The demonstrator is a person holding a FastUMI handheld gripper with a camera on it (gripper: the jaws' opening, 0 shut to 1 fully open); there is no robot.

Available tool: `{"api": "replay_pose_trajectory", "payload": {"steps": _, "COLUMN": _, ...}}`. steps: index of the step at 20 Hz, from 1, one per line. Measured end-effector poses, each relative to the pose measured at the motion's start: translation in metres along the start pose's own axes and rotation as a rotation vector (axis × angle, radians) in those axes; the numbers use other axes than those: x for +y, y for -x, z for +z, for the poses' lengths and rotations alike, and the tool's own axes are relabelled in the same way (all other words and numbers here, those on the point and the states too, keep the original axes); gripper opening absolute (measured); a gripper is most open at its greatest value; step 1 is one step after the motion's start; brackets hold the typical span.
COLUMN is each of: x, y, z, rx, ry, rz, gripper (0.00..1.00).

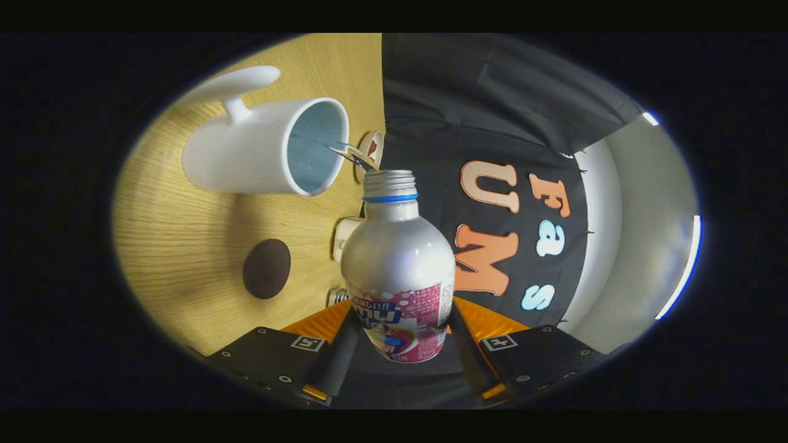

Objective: Take the bottle from table, then pour the juice into the cup, finally place the bottle on the coaster

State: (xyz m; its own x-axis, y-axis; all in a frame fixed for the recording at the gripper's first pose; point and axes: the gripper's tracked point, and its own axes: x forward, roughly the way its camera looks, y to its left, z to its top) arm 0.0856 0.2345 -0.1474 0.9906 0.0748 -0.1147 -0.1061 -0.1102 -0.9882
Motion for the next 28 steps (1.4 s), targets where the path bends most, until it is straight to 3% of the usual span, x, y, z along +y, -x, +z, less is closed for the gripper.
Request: {"api": "replay_pose_trajectory", "payload": {"steps": 28, "x": -0.053, "y": -0.011, "z": -0.007, "rx": -0.037, "ry": 0.200, "rz": -0.114, "gripper": 0.77}}
